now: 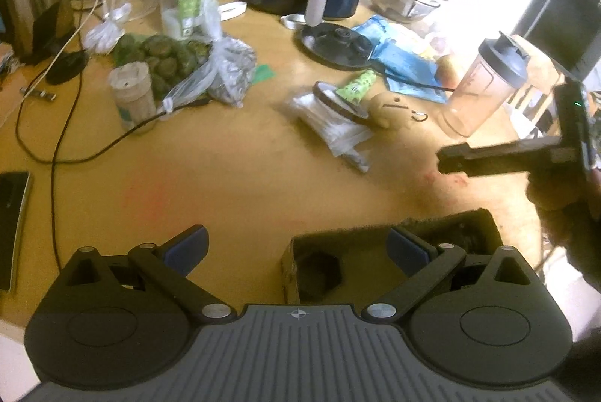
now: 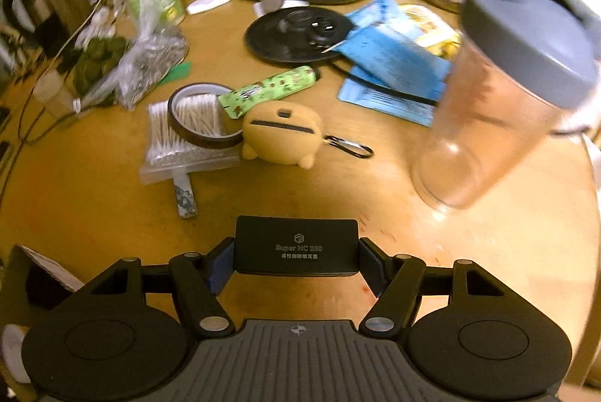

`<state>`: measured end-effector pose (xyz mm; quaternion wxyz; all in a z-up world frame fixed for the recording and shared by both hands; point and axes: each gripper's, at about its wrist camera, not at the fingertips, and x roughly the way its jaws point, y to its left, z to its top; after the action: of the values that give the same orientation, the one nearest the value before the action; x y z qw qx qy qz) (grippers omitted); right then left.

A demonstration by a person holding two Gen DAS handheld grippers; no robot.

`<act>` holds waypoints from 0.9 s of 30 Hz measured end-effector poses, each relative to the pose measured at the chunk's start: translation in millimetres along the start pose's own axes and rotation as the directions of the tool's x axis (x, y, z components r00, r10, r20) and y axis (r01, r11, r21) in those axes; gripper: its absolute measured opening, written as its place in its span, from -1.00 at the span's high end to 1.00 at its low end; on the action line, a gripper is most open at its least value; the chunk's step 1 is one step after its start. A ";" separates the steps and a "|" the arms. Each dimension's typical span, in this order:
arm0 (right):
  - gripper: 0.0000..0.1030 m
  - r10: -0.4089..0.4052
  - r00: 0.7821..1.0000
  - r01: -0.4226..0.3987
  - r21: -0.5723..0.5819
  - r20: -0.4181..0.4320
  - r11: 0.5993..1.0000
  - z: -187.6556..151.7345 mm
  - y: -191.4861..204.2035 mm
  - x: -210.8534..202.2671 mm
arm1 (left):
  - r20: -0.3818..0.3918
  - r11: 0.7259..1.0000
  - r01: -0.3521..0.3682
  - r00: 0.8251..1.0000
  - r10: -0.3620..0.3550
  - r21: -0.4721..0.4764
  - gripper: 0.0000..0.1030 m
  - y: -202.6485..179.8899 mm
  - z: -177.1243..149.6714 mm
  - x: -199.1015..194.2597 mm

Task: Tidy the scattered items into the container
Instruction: 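Lift the black charger off the table with the right tool, then grasp the bag of cotton swabs with the left tool while the right tool holds the charger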

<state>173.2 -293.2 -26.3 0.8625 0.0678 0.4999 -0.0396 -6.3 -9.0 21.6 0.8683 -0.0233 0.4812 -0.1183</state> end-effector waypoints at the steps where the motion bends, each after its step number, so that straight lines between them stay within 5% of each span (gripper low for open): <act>1: -0.38 -0.003 1.000 0.003 0.008 0.004 1.000 -3.2 -0.4 -4.6 | 0.003 1.000 0.002 1.000 -0.002 0.012 -1.00 -0.6 3.2 1.9; 16: -0.38 -0.080 0.996 0.074 0.162 0.035 0.984 -34.4 -9.9 -54.2 | 0.042 0.960 0.044 0.997 -0.058 0.278 -1.00 -18.0 58.9 54.5; 27: -0.38 -0.137 0.991 0.130 0.291 0.005 0.948 -58.5 -18.8 -65.4 | 0.001 0.874 0.086 0.995 -0.099 0.478 -1.00 -29.6 84.1 113.2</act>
<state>88.0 -302.6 0.2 0.8447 0.1592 0.4813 -0.1716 116.6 -69.7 -22.7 0.8465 0.1669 0.4246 -0.2743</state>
